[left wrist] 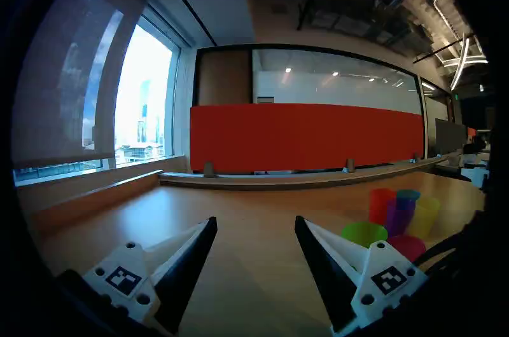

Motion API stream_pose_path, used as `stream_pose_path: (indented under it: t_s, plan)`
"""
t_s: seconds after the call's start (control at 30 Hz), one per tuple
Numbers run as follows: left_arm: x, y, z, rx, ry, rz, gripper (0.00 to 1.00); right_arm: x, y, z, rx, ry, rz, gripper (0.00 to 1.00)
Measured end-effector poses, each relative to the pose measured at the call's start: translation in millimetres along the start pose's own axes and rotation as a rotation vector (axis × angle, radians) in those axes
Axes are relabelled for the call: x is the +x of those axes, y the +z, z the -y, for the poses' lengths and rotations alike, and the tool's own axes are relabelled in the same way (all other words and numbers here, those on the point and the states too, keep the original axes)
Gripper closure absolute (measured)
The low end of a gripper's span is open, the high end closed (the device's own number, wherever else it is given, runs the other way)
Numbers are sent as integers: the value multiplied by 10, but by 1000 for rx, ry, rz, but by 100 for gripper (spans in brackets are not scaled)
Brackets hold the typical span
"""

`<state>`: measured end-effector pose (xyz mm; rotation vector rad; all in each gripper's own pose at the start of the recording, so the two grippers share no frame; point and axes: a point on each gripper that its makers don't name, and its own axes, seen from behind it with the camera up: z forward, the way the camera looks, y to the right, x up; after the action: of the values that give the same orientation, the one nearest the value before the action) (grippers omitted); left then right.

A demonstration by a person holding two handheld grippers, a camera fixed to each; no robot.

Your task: Pour water

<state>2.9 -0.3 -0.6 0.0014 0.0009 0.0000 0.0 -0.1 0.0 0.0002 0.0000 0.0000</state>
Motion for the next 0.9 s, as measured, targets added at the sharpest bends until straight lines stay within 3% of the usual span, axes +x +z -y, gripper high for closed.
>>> stream_pose_path:
  t_s: [0.2, 0.37, 0.7, 0.9]
  plan:
    - [3, -2, 35, 13, -2, -1, 10, -7, 9, 37, 14, -2, 4, 0]
    - [178, -13, 4, -8, -1, -16, 10, 133, 24, 47, 22, -2, -1, 0]
    - [559, 37, -264, -144, 37, -18, 10, 510, 121, 77, 58, -34, -1, 0]
    - [558, 111, -329, -200, 87, 17, 10, 654, 158, 127, 88, -65, 5, 0]
